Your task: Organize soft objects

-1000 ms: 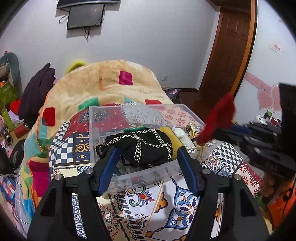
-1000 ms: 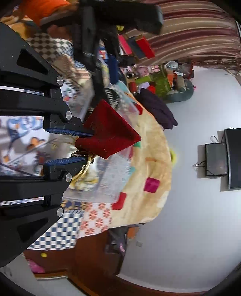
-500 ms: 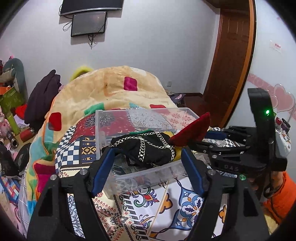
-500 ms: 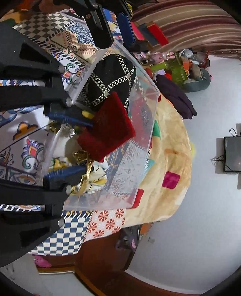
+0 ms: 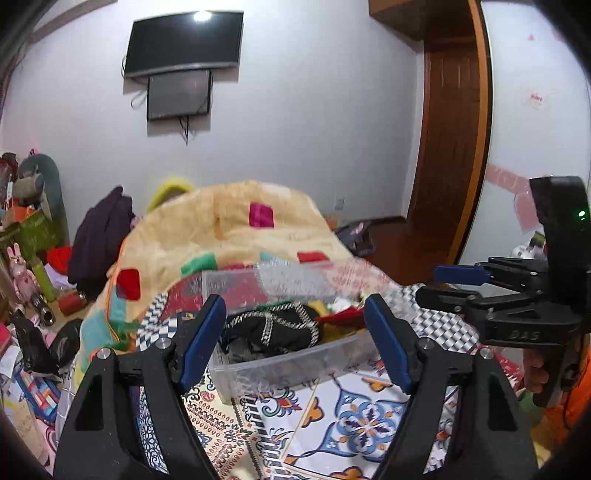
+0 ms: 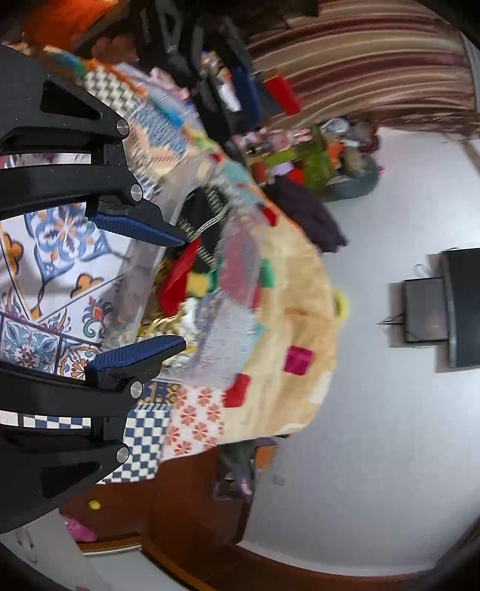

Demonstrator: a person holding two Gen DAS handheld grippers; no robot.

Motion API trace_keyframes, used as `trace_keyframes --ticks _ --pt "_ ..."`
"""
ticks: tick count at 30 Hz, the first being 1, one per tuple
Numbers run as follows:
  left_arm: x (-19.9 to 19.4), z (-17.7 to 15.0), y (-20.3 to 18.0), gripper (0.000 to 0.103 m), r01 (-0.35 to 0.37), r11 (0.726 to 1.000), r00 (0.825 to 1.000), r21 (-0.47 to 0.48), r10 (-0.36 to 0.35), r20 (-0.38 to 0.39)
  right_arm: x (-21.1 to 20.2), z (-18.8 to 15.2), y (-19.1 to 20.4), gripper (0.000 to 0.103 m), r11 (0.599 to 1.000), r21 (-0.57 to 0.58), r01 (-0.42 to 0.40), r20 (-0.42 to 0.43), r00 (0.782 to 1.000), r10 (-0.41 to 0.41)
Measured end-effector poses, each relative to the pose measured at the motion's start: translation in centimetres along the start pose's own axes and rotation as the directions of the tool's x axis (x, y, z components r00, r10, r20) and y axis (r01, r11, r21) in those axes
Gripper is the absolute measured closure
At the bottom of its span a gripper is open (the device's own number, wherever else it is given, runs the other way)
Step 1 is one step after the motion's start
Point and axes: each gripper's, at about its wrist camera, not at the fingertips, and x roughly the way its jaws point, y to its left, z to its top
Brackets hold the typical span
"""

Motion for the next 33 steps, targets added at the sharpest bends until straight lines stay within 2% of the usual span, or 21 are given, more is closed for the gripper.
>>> trace_keyframes --ticks 3,6,10,11,14,16,19,33 --pt "-2.1 0.5 -0.9 0.022 -0.011 1.0 0.998 0.01 0.01 0.055 -2.6 0.6 0.7 0.042 1.0 0.004 -0.006 0.082 0.997 0.006" --pt "-3.9 0.8 -1.7 0.013 -0.022 1.0 0.994 0.016 0.02 0.108 -4.8 0.6 1.7 0.038 1.0 -0.005 -0.007 0.148 0.989 0.007" --pt "-5.6 1.0 -2.3 0.004 -0.023 1.0 0.988 0.011 0.021 0.152 -6.8 0.5 2.8 0.02 1.0 -0.021 0.008 0.221 0.975 -0.004" --pt "-6.0 0.9 -2.4 0.002 -0.024 1.0 0.986 0.006 0.023 0.164 -7.3 0.4 3.0 0.019 1.0 -0.024 0.013 0.241 0.971 -0.007" --pt "-6.5 0.9 -2.6 0.001 -0.037 0.999 0.982 0.001 0.036 0.183 -7.9 0.2 3.4 0.013 0.999 -0.029 0.022 0.274 0.962 -0.013" --pt "-6.7 0.9 -2.7 0.0 -0.041 0.999 0.982 0.0 0.04 0.186 -8.1 0.0 3.5 0.003 0.999 -0.026 0.033 0.295 0.955 -0.024" --pt "-6.8 0.7 -2.6 0.0 -0.038 0.999 0.982 -0.005 0.039 0.184 -8.2 -0.3 3.6 0.0 0.998 -0.025 0.059 0.319 0.946 -0.047" --pt "-6.3 0.3 -2.3 0.0 -0.044 0.999 0.983 -0.019 0.047 0.18 -8.4 -1.2 3.1 0.0 0.999 0.0 0.045 0.317 0.947 -0.042"
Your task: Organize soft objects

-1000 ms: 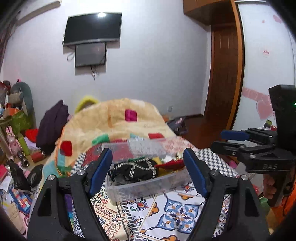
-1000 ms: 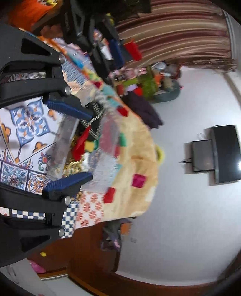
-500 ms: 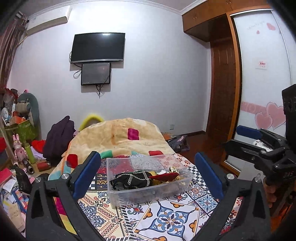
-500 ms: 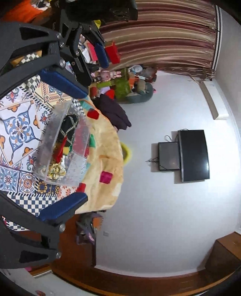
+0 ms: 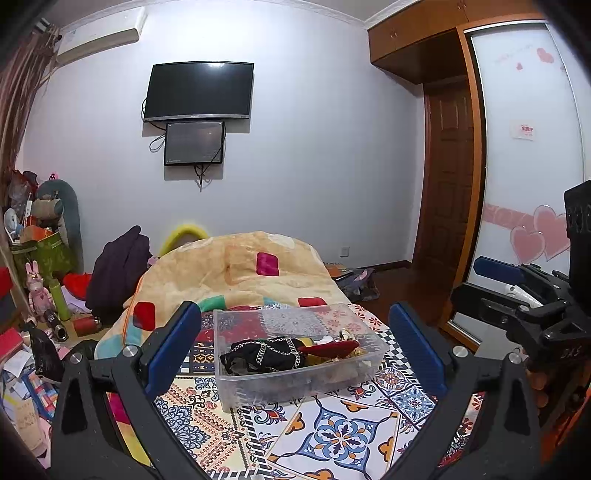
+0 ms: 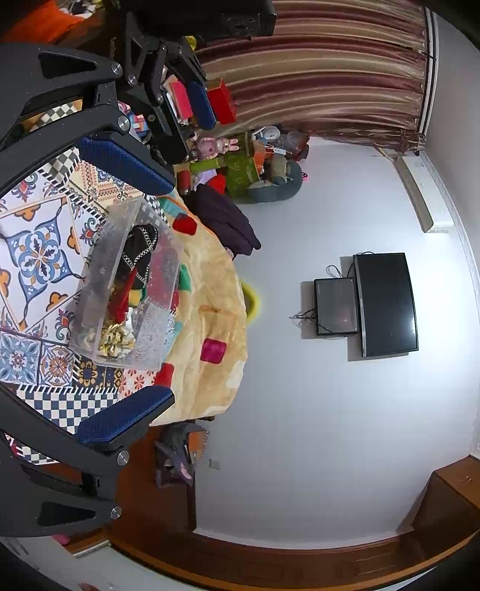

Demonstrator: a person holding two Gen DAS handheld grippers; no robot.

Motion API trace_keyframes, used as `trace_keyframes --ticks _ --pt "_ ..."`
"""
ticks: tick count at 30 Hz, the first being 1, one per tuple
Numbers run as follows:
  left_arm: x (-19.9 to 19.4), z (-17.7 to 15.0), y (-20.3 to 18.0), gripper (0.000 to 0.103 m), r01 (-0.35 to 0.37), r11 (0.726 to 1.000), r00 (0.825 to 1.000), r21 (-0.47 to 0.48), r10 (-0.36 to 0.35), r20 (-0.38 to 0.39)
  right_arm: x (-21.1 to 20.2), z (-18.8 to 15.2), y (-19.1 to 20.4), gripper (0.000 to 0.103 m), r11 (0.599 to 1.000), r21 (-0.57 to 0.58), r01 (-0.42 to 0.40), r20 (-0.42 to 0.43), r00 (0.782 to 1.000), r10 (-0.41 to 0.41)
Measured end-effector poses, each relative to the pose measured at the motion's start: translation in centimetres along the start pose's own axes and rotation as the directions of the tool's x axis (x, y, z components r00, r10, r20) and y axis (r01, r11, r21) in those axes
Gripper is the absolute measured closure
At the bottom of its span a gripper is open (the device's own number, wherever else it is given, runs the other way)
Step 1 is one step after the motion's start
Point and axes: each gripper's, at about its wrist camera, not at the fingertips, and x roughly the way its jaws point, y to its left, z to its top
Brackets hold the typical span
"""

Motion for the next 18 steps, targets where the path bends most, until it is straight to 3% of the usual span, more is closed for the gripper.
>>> trace_keyframes --ticks 18 --pt "-0.01 -0.14 -0.18 0.0 -0.003 1.0 1.0 0.005 0.003 -0.001 -0.36 -0.03 0.18 0.0 1.0 0.002 -0.009 0.004 1.0 0.009"
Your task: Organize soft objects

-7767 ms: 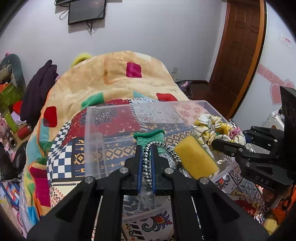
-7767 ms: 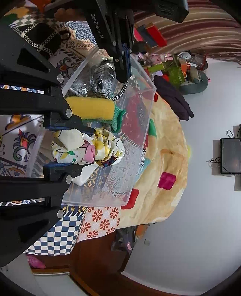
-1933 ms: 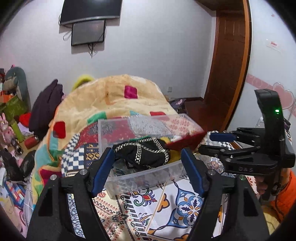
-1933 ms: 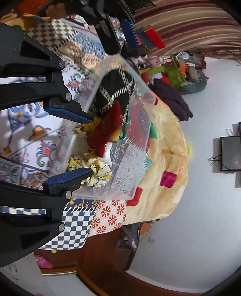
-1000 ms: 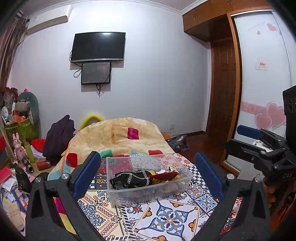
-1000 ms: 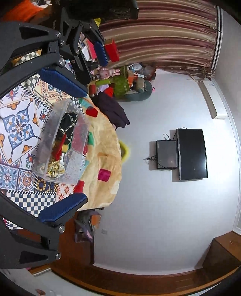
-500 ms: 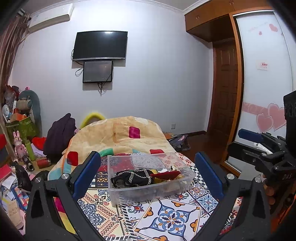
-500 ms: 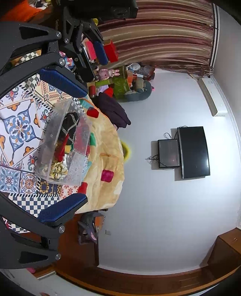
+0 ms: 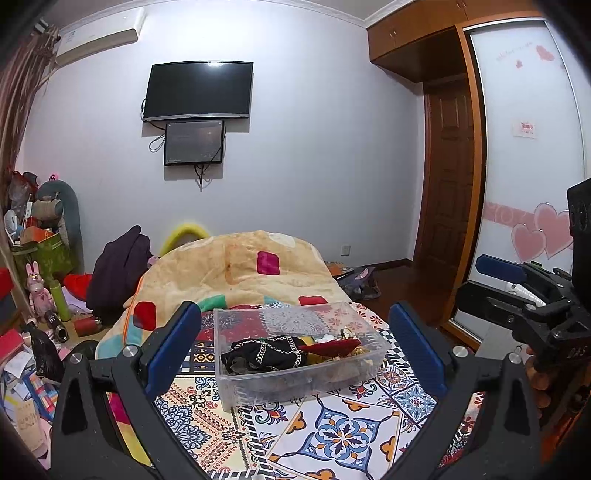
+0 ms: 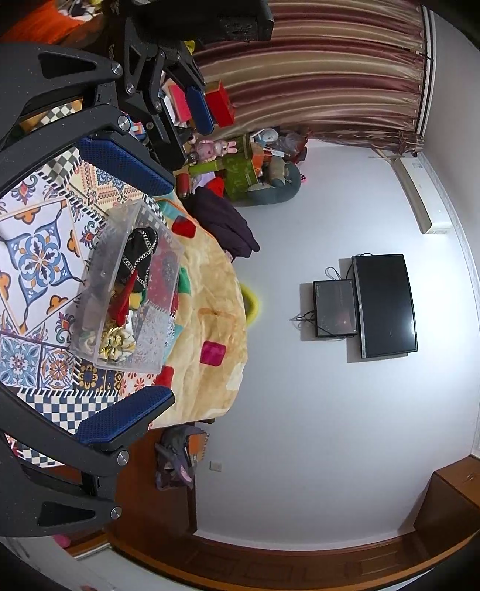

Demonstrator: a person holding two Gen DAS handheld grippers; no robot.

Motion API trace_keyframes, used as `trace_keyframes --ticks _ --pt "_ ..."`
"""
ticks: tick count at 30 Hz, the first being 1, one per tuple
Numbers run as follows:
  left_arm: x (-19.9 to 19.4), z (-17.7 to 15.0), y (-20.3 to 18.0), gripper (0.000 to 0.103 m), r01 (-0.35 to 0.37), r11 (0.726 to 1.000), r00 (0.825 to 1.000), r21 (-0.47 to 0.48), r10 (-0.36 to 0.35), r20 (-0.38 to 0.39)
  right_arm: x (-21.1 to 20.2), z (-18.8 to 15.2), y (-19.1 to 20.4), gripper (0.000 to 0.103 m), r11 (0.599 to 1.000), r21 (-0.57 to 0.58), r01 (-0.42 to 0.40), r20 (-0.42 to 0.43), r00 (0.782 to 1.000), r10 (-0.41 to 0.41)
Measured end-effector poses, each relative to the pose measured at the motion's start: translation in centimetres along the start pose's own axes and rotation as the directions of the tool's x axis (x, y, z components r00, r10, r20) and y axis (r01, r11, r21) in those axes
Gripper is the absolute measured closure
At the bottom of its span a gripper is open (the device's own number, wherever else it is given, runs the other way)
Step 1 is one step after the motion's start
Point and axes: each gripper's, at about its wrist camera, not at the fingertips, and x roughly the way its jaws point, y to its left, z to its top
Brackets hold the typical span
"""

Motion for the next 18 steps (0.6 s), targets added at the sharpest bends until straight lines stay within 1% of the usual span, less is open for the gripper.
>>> trace_keyframes --ticks 18 --pt "-0.05 -0.09 -0.08 0.0 0.002 1.0 1.0 -0.003 -0.002 -0.001 -0.18 0.19 0.16 0.0 1.0 0.003 -0.005 0.001 1.0 0.005"
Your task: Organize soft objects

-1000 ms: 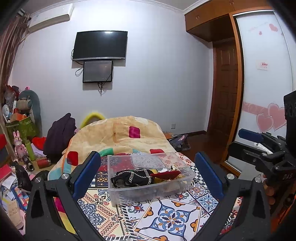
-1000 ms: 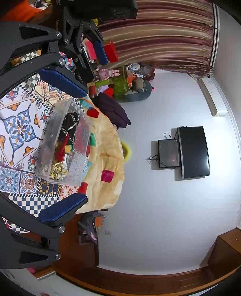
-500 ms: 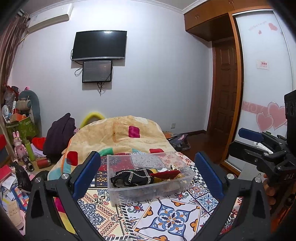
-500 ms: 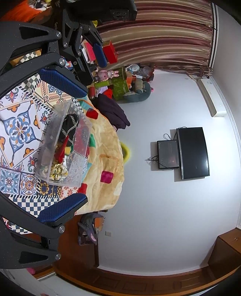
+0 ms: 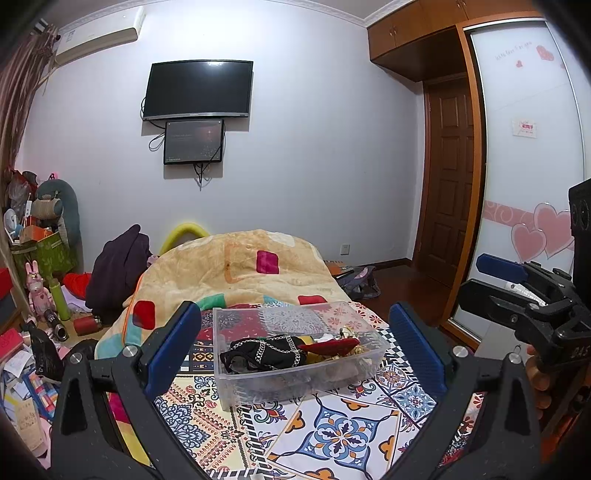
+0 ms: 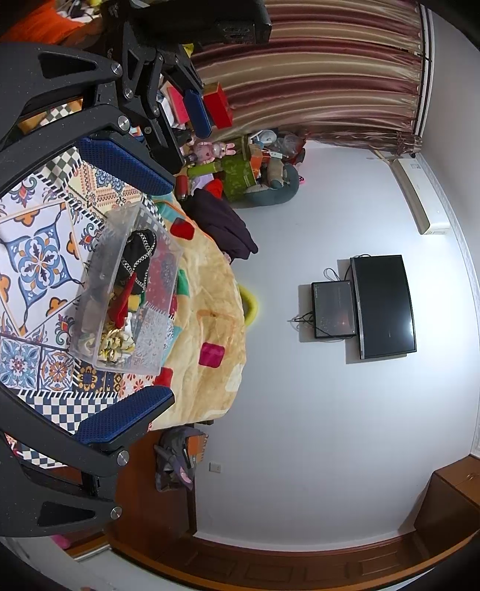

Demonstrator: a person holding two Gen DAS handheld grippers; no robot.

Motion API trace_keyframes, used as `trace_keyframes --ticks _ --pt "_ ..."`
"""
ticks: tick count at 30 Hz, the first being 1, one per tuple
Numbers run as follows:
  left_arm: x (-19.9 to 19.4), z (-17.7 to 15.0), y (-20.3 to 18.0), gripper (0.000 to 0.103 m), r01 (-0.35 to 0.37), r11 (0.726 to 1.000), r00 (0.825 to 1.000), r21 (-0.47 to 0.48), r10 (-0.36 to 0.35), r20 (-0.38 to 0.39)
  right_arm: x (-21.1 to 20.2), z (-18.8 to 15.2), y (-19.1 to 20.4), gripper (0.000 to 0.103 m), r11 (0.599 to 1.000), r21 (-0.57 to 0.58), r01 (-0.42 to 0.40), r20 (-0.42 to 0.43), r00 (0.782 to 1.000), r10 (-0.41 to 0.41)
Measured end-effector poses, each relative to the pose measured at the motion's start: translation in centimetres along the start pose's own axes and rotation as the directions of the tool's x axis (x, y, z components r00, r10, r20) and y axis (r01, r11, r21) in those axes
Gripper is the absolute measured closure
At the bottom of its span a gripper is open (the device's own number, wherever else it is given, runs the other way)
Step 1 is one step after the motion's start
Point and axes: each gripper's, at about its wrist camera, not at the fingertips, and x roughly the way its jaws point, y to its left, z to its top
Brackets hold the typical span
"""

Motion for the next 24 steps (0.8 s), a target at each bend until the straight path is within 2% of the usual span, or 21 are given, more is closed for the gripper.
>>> trace_keyframes --ticks 24 --pt "-0.48 0.1 0.46 0.0 0.048 0.999 0.999 -0.008 -0.048 -0.026 0.49 0.22 0.35 0.0 1.0 0.013 0.001 -0.03 1.0 0.0"
